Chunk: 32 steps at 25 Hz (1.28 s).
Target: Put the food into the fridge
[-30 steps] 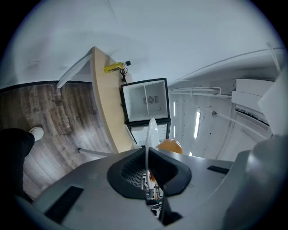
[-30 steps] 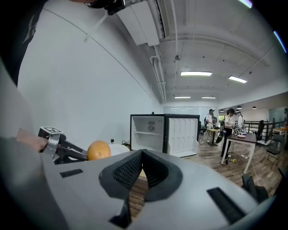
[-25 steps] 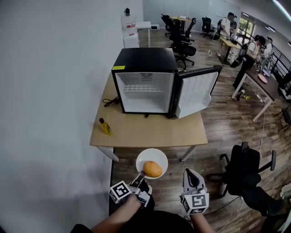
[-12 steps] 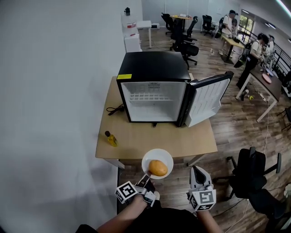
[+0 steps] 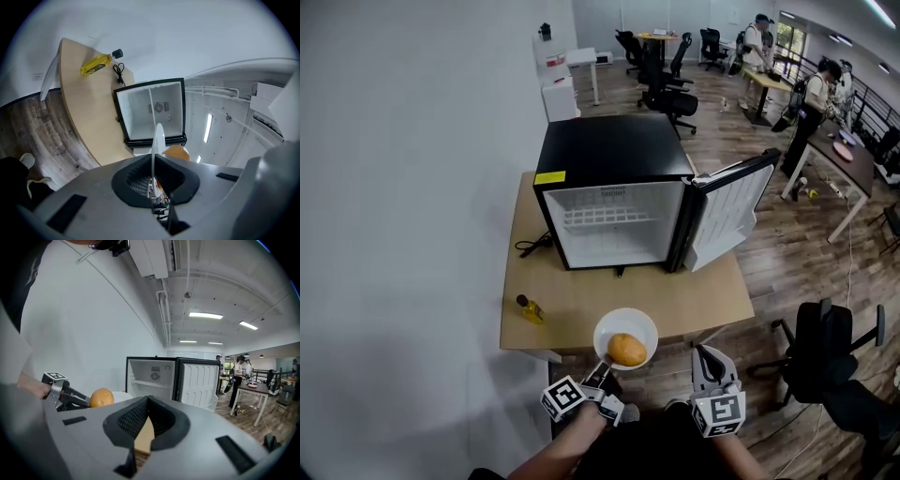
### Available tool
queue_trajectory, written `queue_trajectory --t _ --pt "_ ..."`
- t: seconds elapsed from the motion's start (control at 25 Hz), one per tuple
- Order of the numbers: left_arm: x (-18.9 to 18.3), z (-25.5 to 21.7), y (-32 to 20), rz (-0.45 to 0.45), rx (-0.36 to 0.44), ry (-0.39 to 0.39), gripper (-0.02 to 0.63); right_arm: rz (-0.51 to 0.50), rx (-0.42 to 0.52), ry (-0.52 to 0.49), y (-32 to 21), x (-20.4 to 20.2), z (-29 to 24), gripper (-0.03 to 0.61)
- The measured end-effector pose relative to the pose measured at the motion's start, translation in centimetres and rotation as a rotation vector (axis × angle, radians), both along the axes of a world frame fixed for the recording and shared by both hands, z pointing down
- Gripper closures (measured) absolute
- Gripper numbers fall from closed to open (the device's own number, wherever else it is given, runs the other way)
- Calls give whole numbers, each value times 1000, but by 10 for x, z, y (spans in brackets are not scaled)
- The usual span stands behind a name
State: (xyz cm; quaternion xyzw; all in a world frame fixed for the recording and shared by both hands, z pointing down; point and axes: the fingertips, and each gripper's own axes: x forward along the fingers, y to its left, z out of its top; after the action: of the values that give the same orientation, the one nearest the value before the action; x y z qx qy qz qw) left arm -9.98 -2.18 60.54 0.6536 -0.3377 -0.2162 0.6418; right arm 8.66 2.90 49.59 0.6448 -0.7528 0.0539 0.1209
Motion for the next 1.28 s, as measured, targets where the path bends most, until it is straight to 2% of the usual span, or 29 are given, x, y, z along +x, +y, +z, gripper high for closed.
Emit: queue_trajectory --t 0.2,0.44,0.84,1.04,1.28 --pt "5 1 -32 -10 29 3 594 11 9 -28 -25 9 0 518" --pt "20 8 -74 -37 9 13 594 -1 11 -57 -69 19 9 518" --pt "48 19 -156 -63 8 3 594 -33 -1 -60 -166 47 29 518" --pt "61 22 -194 -65 50 12 594 -61 -12 -62 -206 54 35 518" --pt "72 45 -228 -64 49 -19 594 -107 -27 -51 -247 57 42 518"
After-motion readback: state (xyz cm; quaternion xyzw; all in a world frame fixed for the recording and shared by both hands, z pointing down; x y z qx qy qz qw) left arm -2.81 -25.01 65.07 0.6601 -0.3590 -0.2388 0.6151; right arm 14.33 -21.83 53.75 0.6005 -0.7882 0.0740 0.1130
